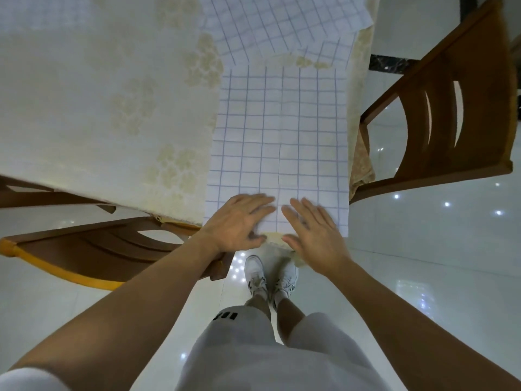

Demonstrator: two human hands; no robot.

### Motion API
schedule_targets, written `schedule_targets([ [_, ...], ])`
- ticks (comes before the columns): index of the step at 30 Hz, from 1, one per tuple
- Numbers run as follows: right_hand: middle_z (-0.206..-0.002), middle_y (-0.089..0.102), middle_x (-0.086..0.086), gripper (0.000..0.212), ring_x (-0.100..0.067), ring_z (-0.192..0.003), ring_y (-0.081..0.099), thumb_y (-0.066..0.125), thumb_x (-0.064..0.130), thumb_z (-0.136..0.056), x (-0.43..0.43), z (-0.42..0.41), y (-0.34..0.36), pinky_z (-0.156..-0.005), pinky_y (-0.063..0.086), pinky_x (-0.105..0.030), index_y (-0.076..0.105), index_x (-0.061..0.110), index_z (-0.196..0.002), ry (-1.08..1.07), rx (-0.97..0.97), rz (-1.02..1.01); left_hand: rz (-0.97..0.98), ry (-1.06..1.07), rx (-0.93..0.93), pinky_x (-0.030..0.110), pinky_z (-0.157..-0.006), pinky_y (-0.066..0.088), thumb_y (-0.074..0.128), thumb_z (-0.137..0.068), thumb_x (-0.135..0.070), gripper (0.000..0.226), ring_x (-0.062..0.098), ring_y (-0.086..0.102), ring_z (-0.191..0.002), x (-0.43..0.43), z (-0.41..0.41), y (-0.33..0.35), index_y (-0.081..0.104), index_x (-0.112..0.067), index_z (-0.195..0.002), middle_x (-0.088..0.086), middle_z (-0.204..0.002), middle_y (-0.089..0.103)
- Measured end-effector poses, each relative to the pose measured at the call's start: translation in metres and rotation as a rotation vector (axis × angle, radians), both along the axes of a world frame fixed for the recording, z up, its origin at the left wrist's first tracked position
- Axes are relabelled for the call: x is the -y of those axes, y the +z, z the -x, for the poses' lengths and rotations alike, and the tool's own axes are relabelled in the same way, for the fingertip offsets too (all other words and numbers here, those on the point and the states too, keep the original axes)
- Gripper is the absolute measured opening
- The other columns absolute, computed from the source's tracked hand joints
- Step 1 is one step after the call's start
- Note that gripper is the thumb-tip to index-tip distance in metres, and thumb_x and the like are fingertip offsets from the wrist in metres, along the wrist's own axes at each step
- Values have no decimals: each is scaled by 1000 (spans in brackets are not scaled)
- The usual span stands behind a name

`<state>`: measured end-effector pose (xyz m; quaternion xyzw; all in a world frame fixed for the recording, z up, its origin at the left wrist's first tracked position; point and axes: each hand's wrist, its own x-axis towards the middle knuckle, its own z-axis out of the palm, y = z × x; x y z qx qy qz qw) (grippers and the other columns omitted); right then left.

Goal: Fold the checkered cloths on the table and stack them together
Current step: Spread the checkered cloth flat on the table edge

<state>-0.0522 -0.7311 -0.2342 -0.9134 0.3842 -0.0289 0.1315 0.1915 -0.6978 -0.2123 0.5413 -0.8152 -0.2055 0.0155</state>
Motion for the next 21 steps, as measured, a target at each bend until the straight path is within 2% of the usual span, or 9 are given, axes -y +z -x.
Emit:
schedule_targets([
  [7, -155, 40, -10, 65, -31, -146, 32, 57, 48, -94, 5, -5, -17, -115, 30, -54, 43, 13, -148, 46, -1, 61, 64, -104, 38, 41, -119, 24, 61, -83, -57, 82, 20, 28, -146, 8, -11, -20, 34, -19, -152, 2, -157, 35],
  [12, -157, 38, -8, 64, -30, -148, 28, 46, 53, -97, 5, -10, -22, -117, 27, -53, 41, 16, -150, 58, -32, 84, 105, -127, 28, 43, -117, 30, 63, -85, -51, 76, 21, 32, -145, 4, -13, -26, 40, -16, -149, 3, -156, 38],
  [18, -150, 48, -9, 50, -33, -141, 40, 47, 47, -102, 3, -13, -27, -109, 36, -58, 52, 16, -142, 93, -66, 249, 126, -153, 46, 42, -119, 27, 56, -92, -47, 66, 20, 32, -145, 1, -17, -27, 42, -16, -149, 3, -157, 37],
  [21, -148, 50, -9, 46, -32, -140, 43, 47, 42, -104, 3, -13, -29, -105, 40, -58, 54, 15, -141, 98, -72, 288, 170, -166, 72, 42, -118, 29, 51, -97, -38, 55, 20, 33, -145, 0, -18, -30, 46, -14, -147, 3, -156, 39],
])
